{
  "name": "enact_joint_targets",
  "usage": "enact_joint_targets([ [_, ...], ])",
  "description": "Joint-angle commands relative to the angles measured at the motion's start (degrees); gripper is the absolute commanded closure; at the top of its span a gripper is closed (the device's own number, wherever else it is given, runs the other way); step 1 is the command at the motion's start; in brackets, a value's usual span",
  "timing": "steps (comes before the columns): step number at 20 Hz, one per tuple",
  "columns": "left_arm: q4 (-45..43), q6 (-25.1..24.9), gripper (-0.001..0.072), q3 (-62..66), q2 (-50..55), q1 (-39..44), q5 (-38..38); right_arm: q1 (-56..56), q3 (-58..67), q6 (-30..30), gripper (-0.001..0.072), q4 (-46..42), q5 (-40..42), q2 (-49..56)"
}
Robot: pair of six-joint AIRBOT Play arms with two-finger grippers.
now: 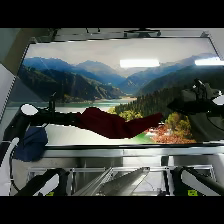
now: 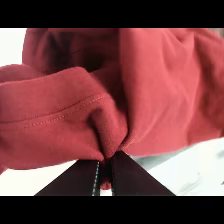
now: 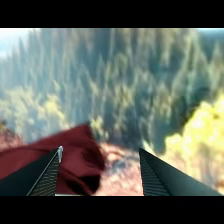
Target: Fold the shirts.
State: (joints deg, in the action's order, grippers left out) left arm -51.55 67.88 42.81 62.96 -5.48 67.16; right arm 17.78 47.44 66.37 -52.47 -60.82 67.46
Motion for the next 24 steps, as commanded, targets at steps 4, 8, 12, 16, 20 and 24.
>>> enact_joint_targets([
  [4, 0.5, -0.4, -0.0013, -0.1, -0.1, -8.3, 4.7, -3.1, -2.1, -0.4, 0.0163, 5.1, -7.4, 0.2],
  [8, 1.0, -0.2, -0.0005, 6.6, -0.1, -10.9, 9.1, -9.7, -2.2, -0.4, 0.0163, 9.1, -7.3, 0.2],
  [12, 7.4, -0.1, 0.0016, 15.5, 1.2, -8.8, 3.2, -14.8, -2.2, -0.4, 0.0189, 9.2, -4.7, 0.2],
  [16, 4.6, -0.1, 0.0015, 23.0, 11.6, -0.3, 3.7, -16.8, -2.2, -0.4, 0.0228, 9.2, -4.2, 0.2],
  [20, -6.6, 1.2, 0.0015, 28.9, 22.6, 7.7, 6.8, -14.6, -2.2, 2.2, 0.0228, 4.7, -6.8, -0.1],
  [24, -10.3, 2.9, 0.0015, 33.4, 31.0, 12.2, 11.9, -11.3, -2.2, 5.7, 0.0228, -1.2, -11.7, -0.3],
])
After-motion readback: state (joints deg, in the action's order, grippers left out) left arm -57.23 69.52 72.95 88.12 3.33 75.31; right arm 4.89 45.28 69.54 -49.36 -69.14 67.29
